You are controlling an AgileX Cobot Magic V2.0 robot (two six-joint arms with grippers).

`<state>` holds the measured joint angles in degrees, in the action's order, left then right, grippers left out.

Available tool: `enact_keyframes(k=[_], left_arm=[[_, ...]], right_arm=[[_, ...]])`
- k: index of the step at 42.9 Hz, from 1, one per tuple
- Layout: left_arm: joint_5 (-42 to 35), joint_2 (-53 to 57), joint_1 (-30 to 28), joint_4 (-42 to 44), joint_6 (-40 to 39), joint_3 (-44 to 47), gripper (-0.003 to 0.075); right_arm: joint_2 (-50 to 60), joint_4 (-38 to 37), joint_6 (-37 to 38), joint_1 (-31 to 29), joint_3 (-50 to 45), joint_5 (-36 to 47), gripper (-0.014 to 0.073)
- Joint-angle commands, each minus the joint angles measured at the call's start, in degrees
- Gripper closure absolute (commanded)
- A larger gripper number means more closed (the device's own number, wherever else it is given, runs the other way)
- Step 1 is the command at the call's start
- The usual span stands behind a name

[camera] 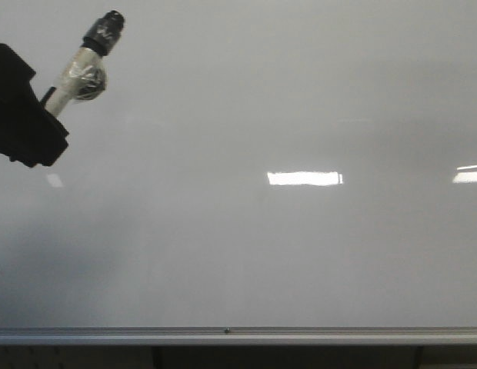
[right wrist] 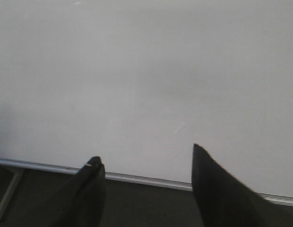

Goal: Write number 1 on whiteboard

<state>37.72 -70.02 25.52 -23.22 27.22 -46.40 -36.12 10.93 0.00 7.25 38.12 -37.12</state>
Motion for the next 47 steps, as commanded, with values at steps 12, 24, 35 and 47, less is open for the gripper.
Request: enact_keyframes(k=[12, 24, 35, 47], left_arm=[[21.2, 1.6, -0.1, -25.2, 27.0, -2.7, 0.0737], [31.5, 1.5, -0.1, -27.4, 31.0, -5.5, 0.0737], [35.3, 1.5, -0.1, -27.4, 31.4, -7.5, 0.0737], [35.3, 1.5, -0.1, -27.9, 32.7, -7.6, 0.0737]], right_arm=[[-13.8, 23.1, -22.7, 6.2, 13.1, -10.1, 0.0154], [-25.1, 48.4, -44.9, 6.2, 21.1, -32.2, 0.0154], [-32.4, 57.0, -49.5, 6.4, 25.1, -39.4, 0.0154], [-34.2, 59.0, -49.6, 6.5, 25.4, -39.4, 0.0154]])
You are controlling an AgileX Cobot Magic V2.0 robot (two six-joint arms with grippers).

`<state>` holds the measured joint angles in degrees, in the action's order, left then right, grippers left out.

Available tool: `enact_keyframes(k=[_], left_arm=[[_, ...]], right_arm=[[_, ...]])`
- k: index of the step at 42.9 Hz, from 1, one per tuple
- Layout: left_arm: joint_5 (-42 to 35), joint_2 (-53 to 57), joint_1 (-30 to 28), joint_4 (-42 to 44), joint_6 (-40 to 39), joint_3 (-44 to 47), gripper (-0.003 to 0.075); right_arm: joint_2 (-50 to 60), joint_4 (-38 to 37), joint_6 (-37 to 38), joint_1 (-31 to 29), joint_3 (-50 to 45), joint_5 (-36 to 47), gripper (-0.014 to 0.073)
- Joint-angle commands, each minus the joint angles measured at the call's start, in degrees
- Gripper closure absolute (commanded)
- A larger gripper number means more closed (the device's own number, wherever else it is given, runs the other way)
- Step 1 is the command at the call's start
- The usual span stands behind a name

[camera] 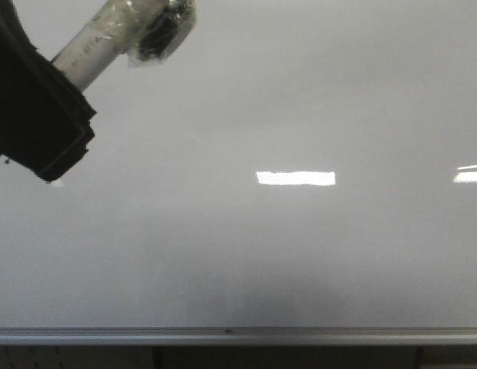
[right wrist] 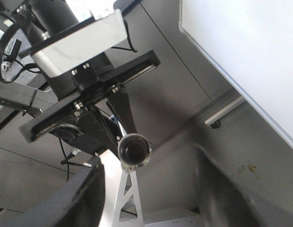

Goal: Write number 1 on whiteboard

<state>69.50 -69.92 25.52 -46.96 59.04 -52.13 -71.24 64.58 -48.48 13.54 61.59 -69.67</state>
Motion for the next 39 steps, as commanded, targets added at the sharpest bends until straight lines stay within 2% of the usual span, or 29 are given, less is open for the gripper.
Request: enact_keyframes(k=[1, 13, 30, 39], left_arm=[[3.5, 1.4, -0.1, -4.3, 1.1, -1.8, 0.0737], [3.5, 1.4, -0.1, -5.1, 2.0, -2.6, 0.0737], [3.5, 1.4, -0.1, -5.2, 2.1, -2.6, 0.074], [3.4, 1.4, -0.1, -5.2, 2.2, -2.6, 0.074]], right_arm=[[0.9, 5.6, -1.1, 0.2, 2.0, -6.8, 0.0154], [-2.1, 8.4, -1.2, 5.0, 2.0, -6.8, 0.0154], [-6.0, 11.1, -2.0, 7.8, 2.0, -6.8, 0.0154], [-6.6, 11.1, -2.0, 10.5, 2.0, -6.8, 0.021]])
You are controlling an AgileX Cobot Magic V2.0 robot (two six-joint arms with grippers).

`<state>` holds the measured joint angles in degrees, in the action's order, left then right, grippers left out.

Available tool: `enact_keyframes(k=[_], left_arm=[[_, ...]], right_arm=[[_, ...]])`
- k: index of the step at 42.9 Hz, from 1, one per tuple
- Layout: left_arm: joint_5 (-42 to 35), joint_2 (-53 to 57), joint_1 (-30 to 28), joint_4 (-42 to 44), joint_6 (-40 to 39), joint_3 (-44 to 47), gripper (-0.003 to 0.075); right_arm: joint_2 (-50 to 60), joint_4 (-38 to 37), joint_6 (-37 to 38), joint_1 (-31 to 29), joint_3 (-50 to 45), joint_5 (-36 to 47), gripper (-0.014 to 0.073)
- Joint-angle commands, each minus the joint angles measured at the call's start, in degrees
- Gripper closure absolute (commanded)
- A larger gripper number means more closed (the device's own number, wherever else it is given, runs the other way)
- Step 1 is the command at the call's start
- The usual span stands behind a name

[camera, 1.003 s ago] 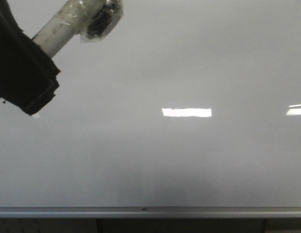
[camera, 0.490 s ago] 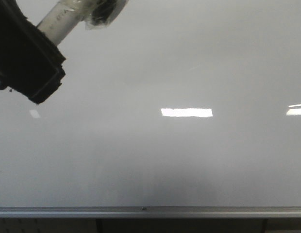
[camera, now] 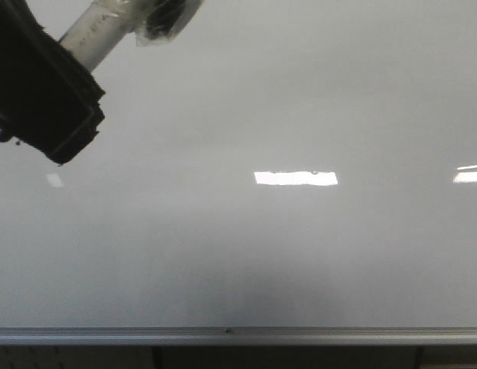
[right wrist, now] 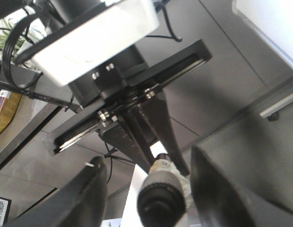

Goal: Write number 1 on whiteboard

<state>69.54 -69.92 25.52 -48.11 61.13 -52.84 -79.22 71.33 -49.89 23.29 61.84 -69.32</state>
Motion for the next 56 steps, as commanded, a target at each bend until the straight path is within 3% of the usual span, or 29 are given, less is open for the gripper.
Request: enact_keyframes(k=[1, 13, 23, 33, 39, 43, 53, 56], left_arm=[[3.4, 1.4, -0.1, -4.1, 0.1, -1.9, 0.074], [2.9, 1.4, -0.1, -4.1, 0.3, -1.9, 0.0741], [2.9, 1.4, -0.1, -4.5, 0.3, -1.9, 0.0741], [2.0, 1.4, -0.1, -5.2, 0.3, -2.0, 0.074], [1.2, 1.4, -0.1, -6.3, 0.3, -2.0, 0.0731], [0.5, 1.4, -0.1, -6.5, 0.3, -2.0, 0.0638], [-2.4, 1.4, -0.1, -6.6, 0.3, -2.0, 0.0222], [-3.1, 1.4, -0.1, -6.6, 0.3, -2.0, 0.0179]], right_arm=[[1.4, 4.3, -0.6, 1.0, 1.7, -7.2, 0.0217], [1.4, 3.2, 0.4, 1.0, 1.7, -7.2, 0.0254], [1.4, 1.5, 1.6, 1.0, 1.7, -7.2, 0.0409], [1.4, 1.3, 1.8, 1.0, 1.7, -7.2, 0.0716], [1.4, 1.3, 1.8, 1.0, 1.7, -7.2, 0.0711], [1.4, 1.3, 1.8, 0.9, 1.7, -7.2, 0.0711], [1.7, 1.3, 1.8, -0.2, 1.7, -3.6, 0.071], [1.8, 1.3, 1.8, -1.5, 1.7, -1.8, 0.071]])
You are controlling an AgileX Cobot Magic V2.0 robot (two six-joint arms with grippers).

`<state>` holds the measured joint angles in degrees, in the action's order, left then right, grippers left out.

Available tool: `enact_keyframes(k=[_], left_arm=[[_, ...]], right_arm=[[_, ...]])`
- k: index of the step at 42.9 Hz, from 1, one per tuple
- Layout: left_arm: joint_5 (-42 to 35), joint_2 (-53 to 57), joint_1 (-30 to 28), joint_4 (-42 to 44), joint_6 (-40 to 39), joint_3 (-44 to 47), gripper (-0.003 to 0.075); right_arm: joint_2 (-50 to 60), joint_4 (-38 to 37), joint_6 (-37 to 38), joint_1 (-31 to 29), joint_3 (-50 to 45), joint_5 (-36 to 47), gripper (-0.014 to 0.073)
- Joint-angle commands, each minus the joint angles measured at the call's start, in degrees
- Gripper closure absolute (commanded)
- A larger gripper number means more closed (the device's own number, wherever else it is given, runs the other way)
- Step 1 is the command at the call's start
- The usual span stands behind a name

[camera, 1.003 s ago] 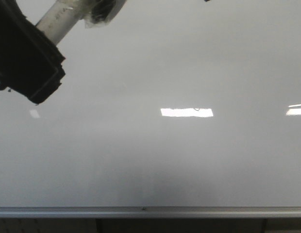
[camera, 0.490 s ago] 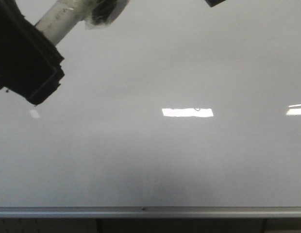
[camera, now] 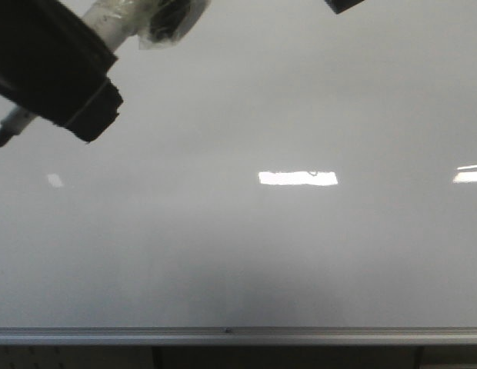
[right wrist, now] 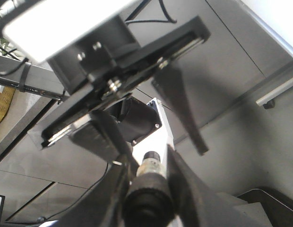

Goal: Write number 1 on whiteboard

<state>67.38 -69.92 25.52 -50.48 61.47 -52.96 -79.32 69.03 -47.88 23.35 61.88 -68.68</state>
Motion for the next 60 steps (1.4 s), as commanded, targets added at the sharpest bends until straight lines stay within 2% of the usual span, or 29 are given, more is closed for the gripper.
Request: enact_keyframes(k=[1, 8, 14, 17, 21, 25, 29, 31, 38, 41, 46, 51, 60], left_arm=[[-1.3, 1.4, -0.1, -4.2, -0.1, -1.9, 0.0177], [-2.5, 1.4, -0.1, -4.2, -0.1, -1.9, 0.0176], [-3.7, 1.4, -0.1, -3.2, -0.1, -1.9, 0.0178], [-4.5, 1.4, -0.1, -2.9, -0.1, -1.9, 0.0213], [-5.6, 1.4, -0.1, -2.9, -0.1, -1.9, 0.0332], [-9.0, 1.4, -0.1, -2.1, -0.1, -1.9, 0.05], [-13.6, 1.4, -0.7, -1.7, -1.2, -1.9, 0.068], [-15.5, 1.5, -1.7, -1.7, -2.9, -1.9, 0.0743], [-20.9, 4.1, -8.4, -0.5, -9.4, -0.7, 0.074], [-26.6, 7.3, -12.3, 0.2, -12.3, 1.1, 0.074], [-33.1, 14.0, -19.3, 0.4, -12.7, 5.6, 0.0741], [-33.3, 18.8, -24.2, 0.4, -12.7, 8.8, 0.0741], [-38.4, 24.5, -27.0, 0.4, -12.7, 12.6, 0.0741]], right_arm=[[2.0, 3.4, -0.2, -2.0, 1.7, -1.6, 0.071], [4.6, 0.3, -0.2, -6.9, 1.2, 4.7, 0.071], [11.3, -3.7, -0.2, -11.8, -1.3, 13.6, 0.071], [15.4, -5.1, -0.2, -14.0, -3.8, 19.3, 0.071], [21.0, -6.0, -0.3, -15.9, -7.5, 26.6, 0.071], [25.2, -6.4, -0.3, -16.7, -10.5, 34.1, 0.071], [26.3, -6.6, -0.3, -16.7, -11.3, 36.8, 0.071], [26.1, -6.6, -0.3, -16.7, -11.3, 37.6, 0.071], [24.4, -6.6, -1.6, -16.7, -11.3, 41.6, 0.071], [23.8, -6.6, -2.6, -16.7, -11.2, 43.8, 0.071], [22.1, -6.6, -2.9, -16.7, -11.0, 46.4, 0.071], [19.6, -6.6, -3.7, -16.7, -10.9, 48.4, 0.071], [13.9, -6.5, -5.0, -16.7, -8.9, 50.6, 0.071]])
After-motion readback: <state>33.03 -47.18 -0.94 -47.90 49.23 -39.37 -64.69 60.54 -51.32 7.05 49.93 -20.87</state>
